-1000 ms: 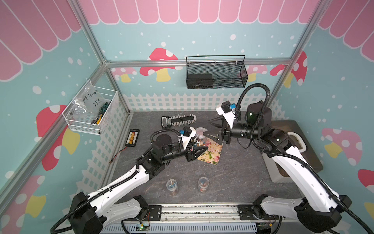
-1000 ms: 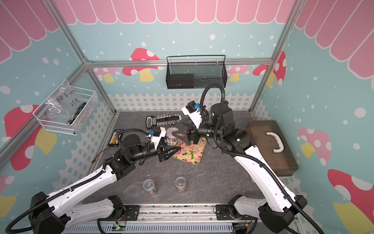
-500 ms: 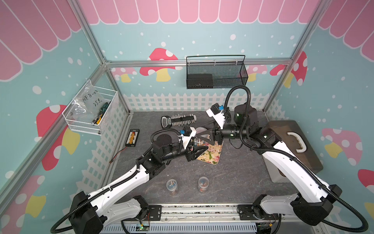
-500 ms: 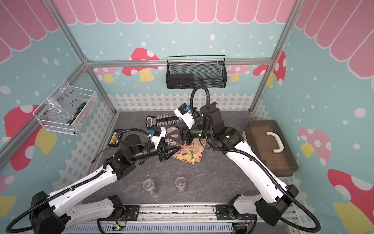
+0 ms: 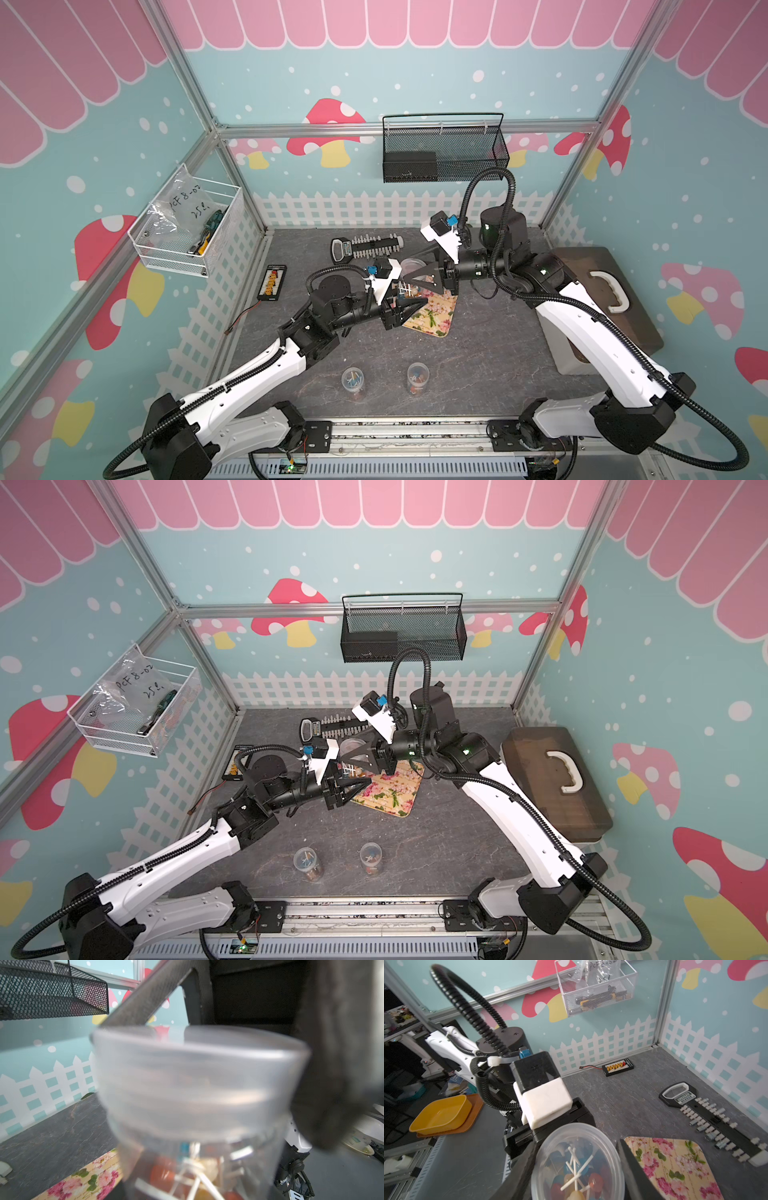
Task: Pour the candies out of the jar
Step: Unscrew the lid from the jar.
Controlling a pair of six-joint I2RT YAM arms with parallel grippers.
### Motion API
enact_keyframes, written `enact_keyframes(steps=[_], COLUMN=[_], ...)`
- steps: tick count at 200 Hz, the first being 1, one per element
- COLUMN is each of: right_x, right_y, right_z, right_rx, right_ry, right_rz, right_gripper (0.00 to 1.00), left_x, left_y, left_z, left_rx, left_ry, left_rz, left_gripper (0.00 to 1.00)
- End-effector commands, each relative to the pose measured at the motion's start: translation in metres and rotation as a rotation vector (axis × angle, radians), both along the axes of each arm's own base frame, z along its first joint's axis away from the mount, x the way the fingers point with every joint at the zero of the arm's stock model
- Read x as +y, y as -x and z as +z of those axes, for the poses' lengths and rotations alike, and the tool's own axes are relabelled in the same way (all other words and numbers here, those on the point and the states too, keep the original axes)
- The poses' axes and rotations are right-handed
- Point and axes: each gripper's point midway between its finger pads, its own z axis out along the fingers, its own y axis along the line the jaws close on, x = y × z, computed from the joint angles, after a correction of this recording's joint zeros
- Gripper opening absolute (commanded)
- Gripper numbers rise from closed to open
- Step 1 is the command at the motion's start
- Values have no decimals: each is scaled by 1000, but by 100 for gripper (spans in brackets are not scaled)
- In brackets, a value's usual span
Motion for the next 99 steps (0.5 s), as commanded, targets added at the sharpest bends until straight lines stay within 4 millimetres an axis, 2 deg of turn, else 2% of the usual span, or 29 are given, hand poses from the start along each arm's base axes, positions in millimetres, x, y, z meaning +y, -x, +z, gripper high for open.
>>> enact_keyframes(steps=[1, 32, 48, 56, 66, 74, 85, 99], right_x=[-7, -7, -6, -6, -6, -8, -11, -14], right_y=[32, 29, 27, 26, 24, 24, 21, 18], right_z=[35, 34, 32, 30, 29, 28, 29, 32], right_rx=[-300, -293, -278, -270, -267, -267, -264, -231], right_ry=[-104, -110, -107, -101, -92, -85, -70, -74], right_rz=[228, 276, 277, 269, 251, 234, 187, 126], right_gripper=[30, 30, 34, 41, 61, 70, 76, 78], left_x=[0, 0, 1, 2, 2, 3, 3, 4], left_y=[8, 10, 11, 11, 11, 11, 11, 10], left_z=[2, 1, 2, 3, 3, 3, 2, 2], left_rx=[32, 41, 40, 38, 36, 32, 32, 30], left_ry=[11, 11, 15, 16, 16, 16, 14, 13], left_rz=[-36, -48, -49, -46, -41, -39, -36, -29], left_gripper=[39, 39, 39, 39, 39, 39, 39, 39])
